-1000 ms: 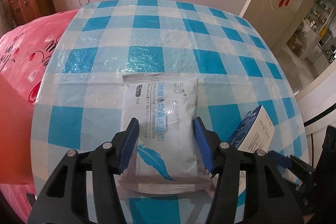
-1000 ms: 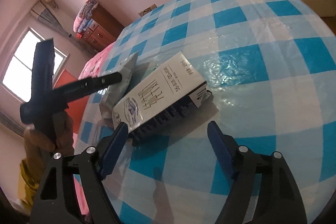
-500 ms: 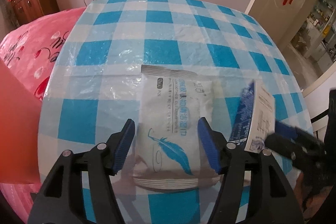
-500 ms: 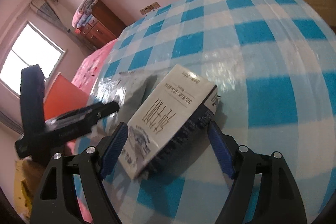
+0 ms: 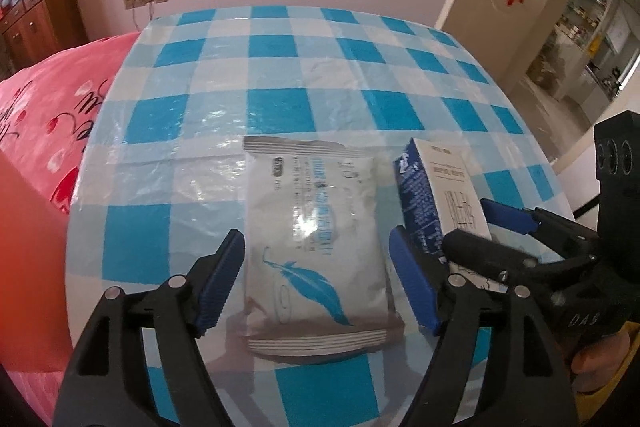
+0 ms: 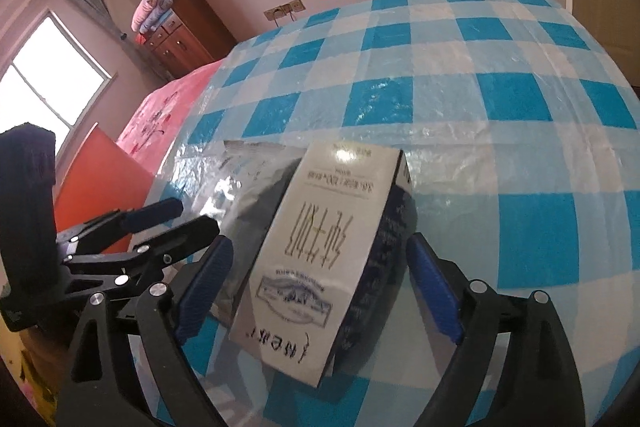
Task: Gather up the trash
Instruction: 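Grasp the white wipes pack with the left tool while the right tool grasps the white milk carton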
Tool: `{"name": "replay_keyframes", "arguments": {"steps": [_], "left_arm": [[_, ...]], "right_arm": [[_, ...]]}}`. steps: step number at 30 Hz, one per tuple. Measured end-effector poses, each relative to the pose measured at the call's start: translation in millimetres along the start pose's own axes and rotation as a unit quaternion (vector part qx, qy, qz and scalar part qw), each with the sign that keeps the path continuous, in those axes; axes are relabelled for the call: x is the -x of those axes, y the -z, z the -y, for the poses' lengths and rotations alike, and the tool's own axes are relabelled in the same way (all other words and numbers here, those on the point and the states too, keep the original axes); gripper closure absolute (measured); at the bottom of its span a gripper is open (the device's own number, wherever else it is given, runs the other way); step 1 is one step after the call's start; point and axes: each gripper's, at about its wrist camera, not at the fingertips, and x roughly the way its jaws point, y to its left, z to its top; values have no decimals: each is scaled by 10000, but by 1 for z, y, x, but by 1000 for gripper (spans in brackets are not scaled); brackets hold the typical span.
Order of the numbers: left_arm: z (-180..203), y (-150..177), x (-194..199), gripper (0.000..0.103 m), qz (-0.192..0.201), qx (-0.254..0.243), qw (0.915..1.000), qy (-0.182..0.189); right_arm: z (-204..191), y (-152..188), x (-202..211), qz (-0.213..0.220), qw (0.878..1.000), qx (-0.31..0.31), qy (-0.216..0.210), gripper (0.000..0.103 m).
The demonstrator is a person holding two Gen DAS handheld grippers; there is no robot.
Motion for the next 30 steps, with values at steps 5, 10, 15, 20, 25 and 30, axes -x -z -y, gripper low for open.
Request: {"name": "replay_keyframes", "arguments": {"steps": [5,10,15,20,25,30], "left_arm": [[4,0,-9,26,-74,-98,9999,-112],[5,-2,-14,23,-116,-149,9997,-163],[3,-2,-25,20,-275,-123,9994,-178],[7,0,-30,18,-270,-204,9990,-289],[14,2,-32,18,-184,-263,9980,-547],[22,6,-33,23,-58,-352,9959,-836]], "right_arm": [[-3,8,0,-93,9998,76,151,16],[-9,13,-3,-177,9994,210,222,15],[-14,16,-6,-185,9970,563,493,15],[-6,17,0,-146,9912,760,1071,15],[14,14,8,-63,9928,520,1080,15],[7,7,5,63,9926,717,981,15]]}}
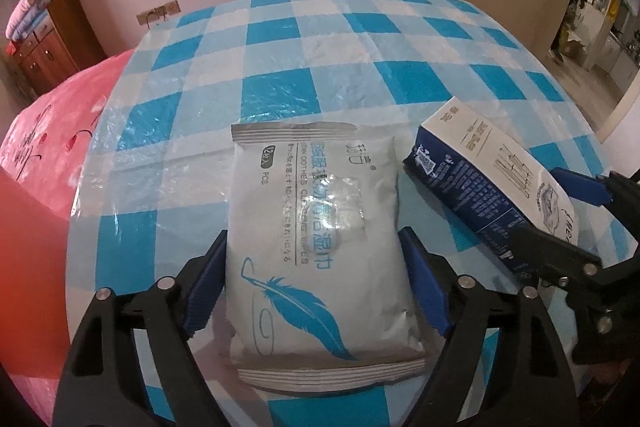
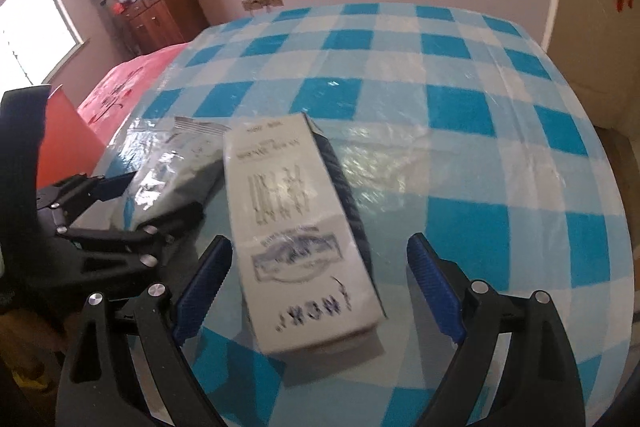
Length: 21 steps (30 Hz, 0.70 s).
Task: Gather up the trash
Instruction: 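Grasp the white wipes pack with the left tool while the right tool grasps the white milk carton, then lift the wipes pack and milk carton and carry them toward the orange bucket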
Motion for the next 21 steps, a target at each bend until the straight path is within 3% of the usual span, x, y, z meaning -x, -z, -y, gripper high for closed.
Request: {"name": "replay_keyframes", "arguments": {"steps": [8,16,21], "left_arm": [[0,1,2,25,60,105,9999,-36],[0,2,3,25,84,92,9999,-32],[0,4,5,25,104,112,9999,-9]], "right_arm": [[-13,-5,-5,204,9989,367,228,16],[-9,-3,-13,104,9989,374,252,35],[-8,-1,-10,153,9985,383,357,36]]}}
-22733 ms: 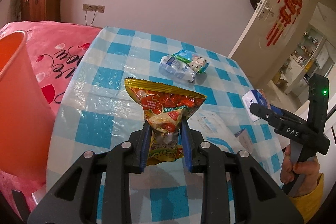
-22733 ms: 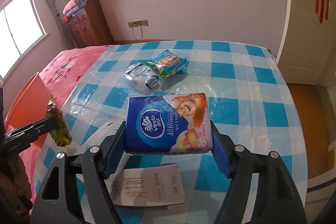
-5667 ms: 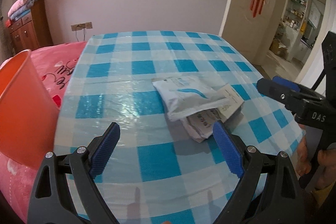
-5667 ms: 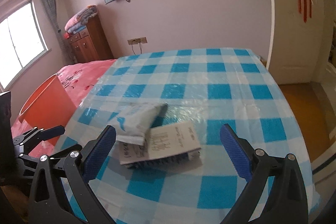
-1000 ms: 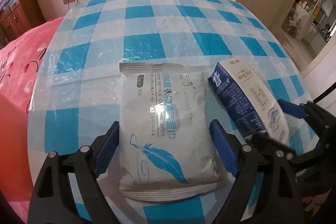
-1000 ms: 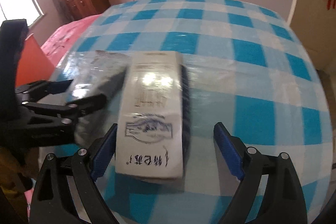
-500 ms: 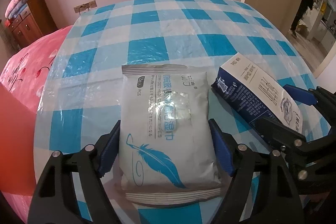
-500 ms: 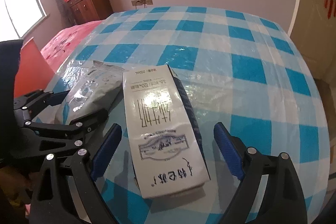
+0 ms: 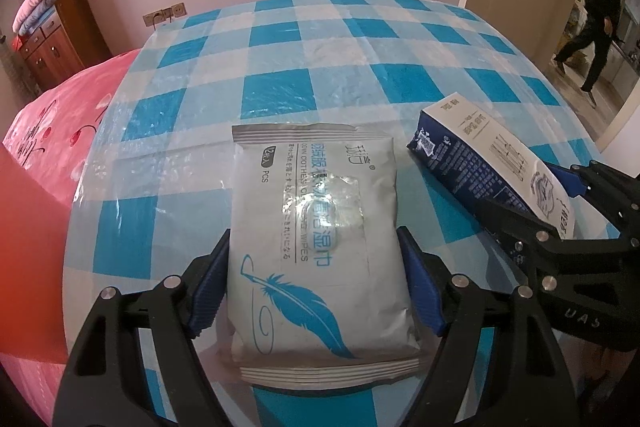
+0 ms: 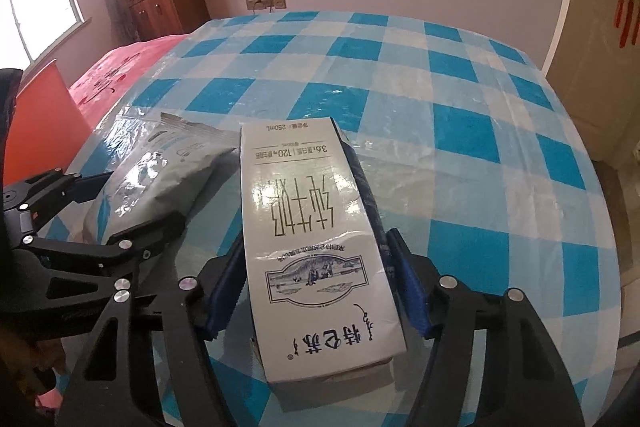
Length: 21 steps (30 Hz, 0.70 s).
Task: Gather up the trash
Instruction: 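Lift the wipes pack and milk carton and carry them toward the orange bucket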
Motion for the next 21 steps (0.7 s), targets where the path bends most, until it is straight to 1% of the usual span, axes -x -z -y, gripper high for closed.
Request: {"name": "replay_keyframes", "arguments": {"steps": [7,21], "left_arm": [[1,5,6,25,93,40,9999,-28],[-4,12,38,25,461,96,9988,-160]], "right_arm": [[-1,4,9,114,9999,61,47,38],[-12,6,34,399,9987,270,190,40]]}}
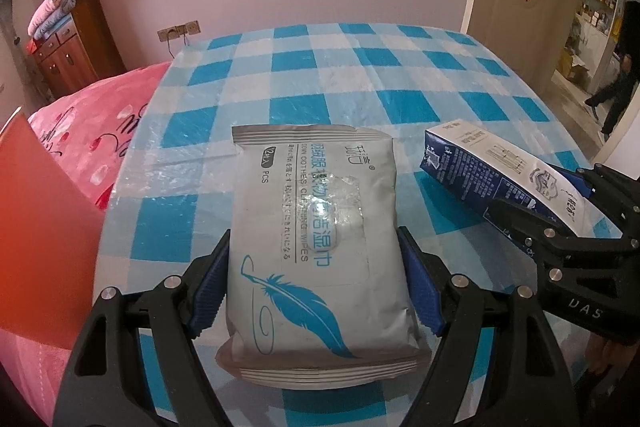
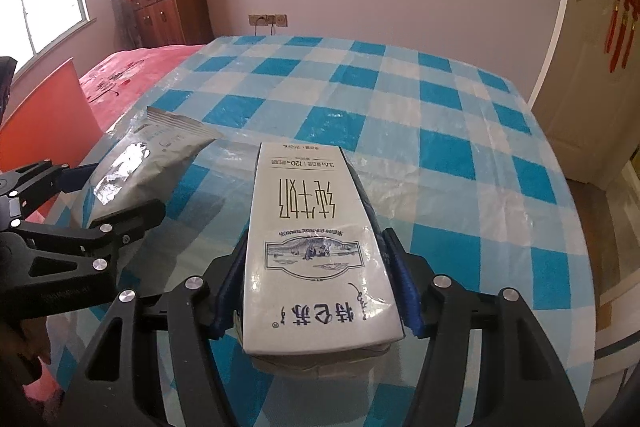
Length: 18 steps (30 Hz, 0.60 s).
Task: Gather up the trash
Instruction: 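Lift the wipes pack and milk carton and carry them toward the orange bucket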
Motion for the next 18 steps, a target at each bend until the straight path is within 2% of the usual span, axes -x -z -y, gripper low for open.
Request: {"name": "replay_keyframes", "arguments": {"steps": [18], "left_arm": [[-18,2,39,25,416,200,9988,-160]], "right_arm": [[-14,-7,31,355,9993,152,-1,40]]}}
